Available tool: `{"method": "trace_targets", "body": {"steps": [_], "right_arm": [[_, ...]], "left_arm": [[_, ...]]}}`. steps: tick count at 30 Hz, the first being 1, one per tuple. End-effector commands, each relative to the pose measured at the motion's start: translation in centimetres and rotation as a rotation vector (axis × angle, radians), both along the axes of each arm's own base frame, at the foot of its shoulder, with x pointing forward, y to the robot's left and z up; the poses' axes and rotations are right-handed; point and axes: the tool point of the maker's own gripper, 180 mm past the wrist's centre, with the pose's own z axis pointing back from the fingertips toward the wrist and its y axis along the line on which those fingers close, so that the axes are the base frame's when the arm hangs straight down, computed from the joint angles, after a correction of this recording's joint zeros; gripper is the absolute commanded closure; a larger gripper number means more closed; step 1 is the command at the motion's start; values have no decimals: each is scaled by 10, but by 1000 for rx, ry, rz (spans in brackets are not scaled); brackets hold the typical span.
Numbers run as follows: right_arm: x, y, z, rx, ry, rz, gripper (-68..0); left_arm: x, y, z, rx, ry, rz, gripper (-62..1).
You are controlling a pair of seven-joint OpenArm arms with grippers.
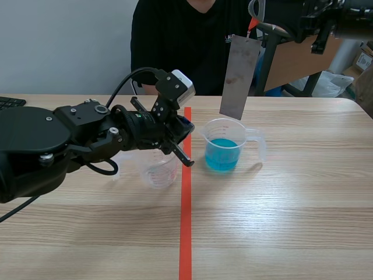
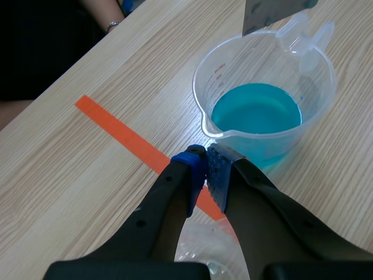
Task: Do the redox reaction experiment.
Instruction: 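Raise the plate and point at it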
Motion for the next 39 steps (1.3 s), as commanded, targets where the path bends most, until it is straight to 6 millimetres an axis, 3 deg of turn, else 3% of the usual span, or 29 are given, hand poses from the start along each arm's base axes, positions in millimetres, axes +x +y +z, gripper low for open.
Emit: {"method": "trace_targets", "body": {"steps": [1, 20, 39], "right_arm": [[-1, 0, 18, 28, -47, 10, -15], [-1, 0, 18, 27, -47, 10, -15], [-1, 0, 18, 27, -47, 10, -15]], "left_arm": [[6, -16, 26, -60, -49, -21, -47], [4, -43, 57, -206, -62, -82, -47], [8, -41, 56, -202, -69, -59, -47]]}}
